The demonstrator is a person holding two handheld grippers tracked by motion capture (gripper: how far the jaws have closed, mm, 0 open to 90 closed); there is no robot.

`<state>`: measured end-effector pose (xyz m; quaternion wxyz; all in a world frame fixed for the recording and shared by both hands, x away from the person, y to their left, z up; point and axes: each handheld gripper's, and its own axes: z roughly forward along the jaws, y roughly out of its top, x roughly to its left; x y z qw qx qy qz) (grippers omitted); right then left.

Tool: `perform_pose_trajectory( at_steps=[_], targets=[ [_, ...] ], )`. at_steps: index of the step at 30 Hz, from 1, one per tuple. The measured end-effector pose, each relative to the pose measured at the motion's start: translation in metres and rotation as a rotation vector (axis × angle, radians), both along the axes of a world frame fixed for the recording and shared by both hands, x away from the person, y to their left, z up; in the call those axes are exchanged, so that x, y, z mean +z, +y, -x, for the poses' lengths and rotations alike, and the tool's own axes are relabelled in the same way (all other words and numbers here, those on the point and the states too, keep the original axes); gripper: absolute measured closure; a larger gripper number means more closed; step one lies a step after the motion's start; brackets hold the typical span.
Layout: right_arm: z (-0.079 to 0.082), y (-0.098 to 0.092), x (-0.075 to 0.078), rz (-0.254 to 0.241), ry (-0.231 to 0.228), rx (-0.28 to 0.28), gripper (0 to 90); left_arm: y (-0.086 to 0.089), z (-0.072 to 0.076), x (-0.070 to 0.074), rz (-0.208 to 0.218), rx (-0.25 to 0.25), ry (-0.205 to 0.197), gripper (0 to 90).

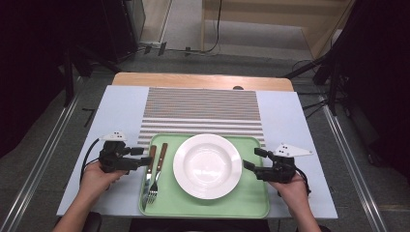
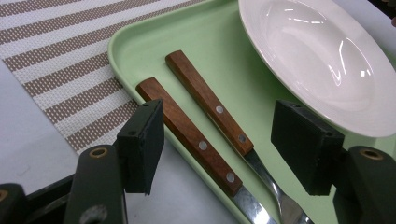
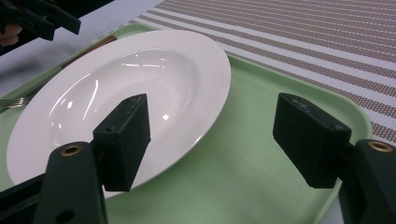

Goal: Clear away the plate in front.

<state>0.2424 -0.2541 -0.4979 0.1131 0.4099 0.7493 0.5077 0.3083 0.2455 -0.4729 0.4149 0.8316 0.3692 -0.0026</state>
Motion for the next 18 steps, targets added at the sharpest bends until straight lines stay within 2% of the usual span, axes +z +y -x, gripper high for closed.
perform_pose_trajectory(
  at_steps=[4,16,18],
  targets=[
    [0.000,0.000,0.000,0.003,-0.001,0.002,26.6,0.004,0.004,-0.001,-0.012,0.022,-0.003,34.9],
    [0.000,0.000,-0.001,0.006,-0.002,0.005,26.6,0.019,0.010,-0.006,-0.030,0.033,-0.020,34.8],
    [0.000,0.000,-0.001,0.007,-0.002,0.006,26.6,0.020,0.010,-0.006,-0.019,0.039,-0.019,34.8]
  ],
)
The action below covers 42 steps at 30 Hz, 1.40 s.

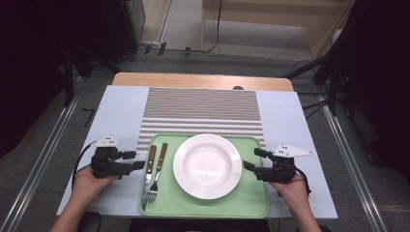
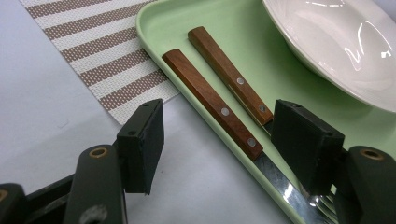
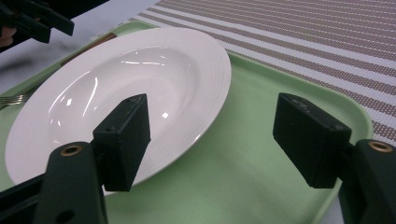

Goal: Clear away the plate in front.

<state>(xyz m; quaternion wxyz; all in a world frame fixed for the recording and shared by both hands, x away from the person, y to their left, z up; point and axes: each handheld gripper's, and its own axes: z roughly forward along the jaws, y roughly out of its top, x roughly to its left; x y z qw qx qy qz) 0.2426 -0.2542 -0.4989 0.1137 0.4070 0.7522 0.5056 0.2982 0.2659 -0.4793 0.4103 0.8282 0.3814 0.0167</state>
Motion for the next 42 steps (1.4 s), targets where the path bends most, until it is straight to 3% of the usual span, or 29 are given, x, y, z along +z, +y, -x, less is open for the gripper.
perform_pose_trajectory(
  at_steps=[3,42],
  targets=[
    [0.0000,0.0002,-0.0002,0.001,0.001,0.001,26.6,0.0012,-0.0006,0.0001,0.011,-0.003,-0.005,31.6],
    [-0.0001,0.0008,-0.0016,0.008,0.009,0.014,26.6,-0.0033,-0.0029,-0.0024,-0.016,-0.006,-0.001,31.6]
  ],
)
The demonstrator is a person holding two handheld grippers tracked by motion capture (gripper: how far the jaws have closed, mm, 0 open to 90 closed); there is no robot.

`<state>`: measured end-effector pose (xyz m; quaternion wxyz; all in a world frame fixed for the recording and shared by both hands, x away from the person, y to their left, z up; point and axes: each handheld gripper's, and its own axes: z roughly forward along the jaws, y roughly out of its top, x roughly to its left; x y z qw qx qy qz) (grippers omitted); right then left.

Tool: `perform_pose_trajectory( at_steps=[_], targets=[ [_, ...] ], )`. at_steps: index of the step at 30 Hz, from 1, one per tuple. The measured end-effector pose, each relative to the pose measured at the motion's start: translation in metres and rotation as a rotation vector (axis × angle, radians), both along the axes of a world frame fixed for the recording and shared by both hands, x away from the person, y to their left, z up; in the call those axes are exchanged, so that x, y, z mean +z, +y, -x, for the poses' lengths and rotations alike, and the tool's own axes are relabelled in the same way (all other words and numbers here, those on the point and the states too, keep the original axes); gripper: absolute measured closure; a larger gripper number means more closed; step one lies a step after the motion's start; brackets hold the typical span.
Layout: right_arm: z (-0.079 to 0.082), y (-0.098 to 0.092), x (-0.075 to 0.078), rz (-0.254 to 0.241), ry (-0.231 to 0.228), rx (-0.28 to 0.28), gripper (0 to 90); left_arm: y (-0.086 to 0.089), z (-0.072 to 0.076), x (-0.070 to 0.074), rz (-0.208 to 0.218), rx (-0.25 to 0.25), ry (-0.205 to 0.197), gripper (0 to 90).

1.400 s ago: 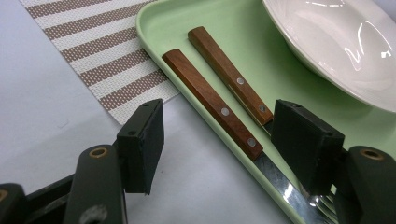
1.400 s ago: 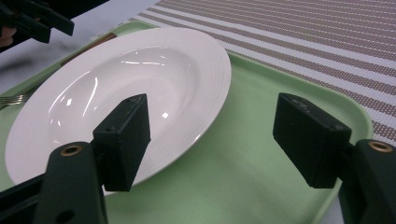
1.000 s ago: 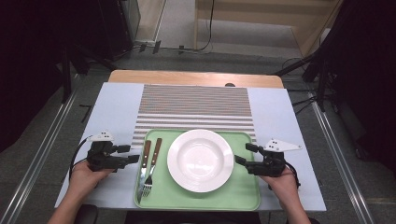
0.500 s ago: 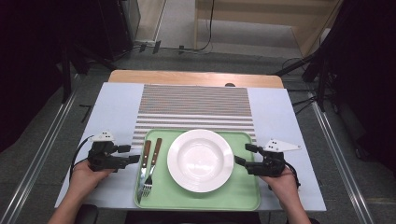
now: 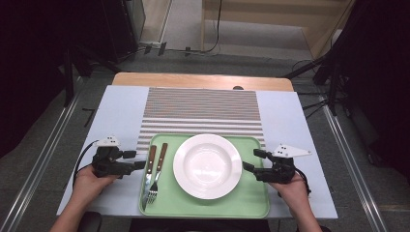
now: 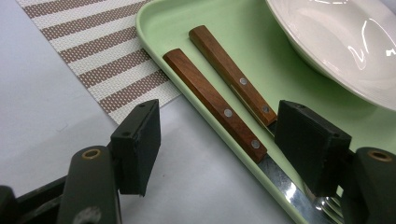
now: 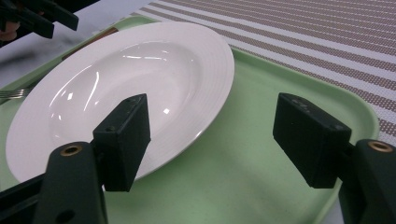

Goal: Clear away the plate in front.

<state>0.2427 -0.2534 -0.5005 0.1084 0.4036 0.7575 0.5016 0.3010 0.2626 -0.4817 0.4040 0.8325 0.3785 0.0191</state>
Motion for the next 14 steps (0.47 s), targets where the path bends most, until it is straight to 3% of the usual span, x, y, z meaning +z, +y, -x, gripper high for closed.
perform_pose_trajectory(
  at_steps=[14],
  targets=[
    [0.0005,0.0002,-0.0001,0.004,0.004,0.002,26.6,-0.0005,-0.0010,-0.0005,-0.007,-0.003,0.004,31.6]
  ],
)
